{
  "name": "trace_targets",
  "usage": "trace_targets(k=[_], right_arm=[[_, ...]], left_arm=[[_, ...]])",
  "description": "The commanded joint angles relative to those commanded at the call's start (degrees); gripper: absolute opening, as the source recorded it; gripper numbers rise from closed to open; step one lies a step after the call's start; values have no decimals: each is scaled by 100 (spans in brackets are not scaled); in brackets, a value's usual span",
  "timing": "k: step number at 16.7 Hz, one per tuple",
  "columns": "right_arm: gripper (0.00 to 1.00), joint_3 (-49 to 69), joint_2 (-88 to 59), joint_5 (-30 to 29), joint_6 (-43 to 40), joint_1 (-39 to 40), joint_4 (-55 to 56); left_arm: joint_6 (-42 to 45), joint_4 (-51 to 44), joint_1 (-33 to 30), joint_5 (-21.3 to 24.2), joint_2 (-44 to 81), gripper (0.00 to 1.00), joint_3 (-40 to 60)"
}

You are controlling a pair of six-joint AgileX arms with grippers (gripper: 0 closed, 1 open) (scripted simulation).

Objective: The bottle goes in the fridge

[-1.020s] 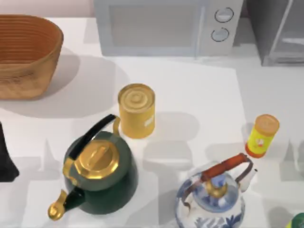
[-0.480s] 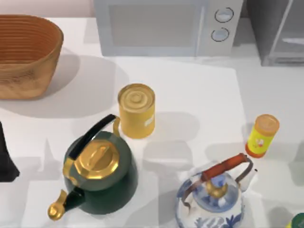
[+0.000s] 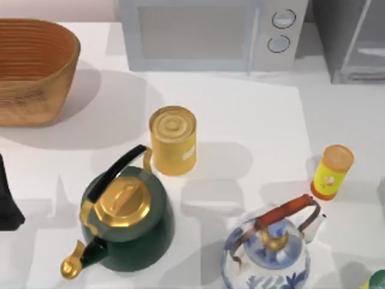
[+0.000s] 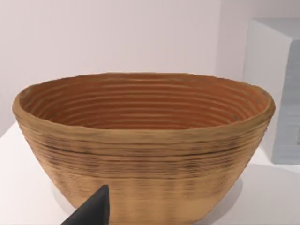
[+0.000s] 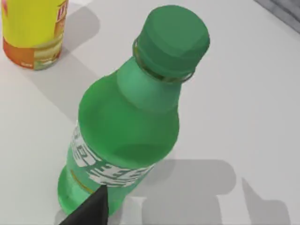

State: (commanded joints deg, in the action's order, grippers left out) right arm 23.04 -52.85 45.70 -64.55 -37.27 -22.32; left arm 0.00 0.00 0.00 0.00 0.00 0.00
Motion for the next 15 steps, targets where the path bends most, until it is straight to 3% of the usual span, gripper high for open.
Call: trace_targets(k=[4,8,15], right_arm=[[100,250,-2030,1416,-1857,-560,-536],[100,312,-3360,2418,-2824,-884,-814],[100,293,-3696,2694,-3069,-954,-872]], left_arm=[[0,0,0,0,0,100,0],[0,0,0,0,0,100,0],[0,0,0,0,0,100,0]])
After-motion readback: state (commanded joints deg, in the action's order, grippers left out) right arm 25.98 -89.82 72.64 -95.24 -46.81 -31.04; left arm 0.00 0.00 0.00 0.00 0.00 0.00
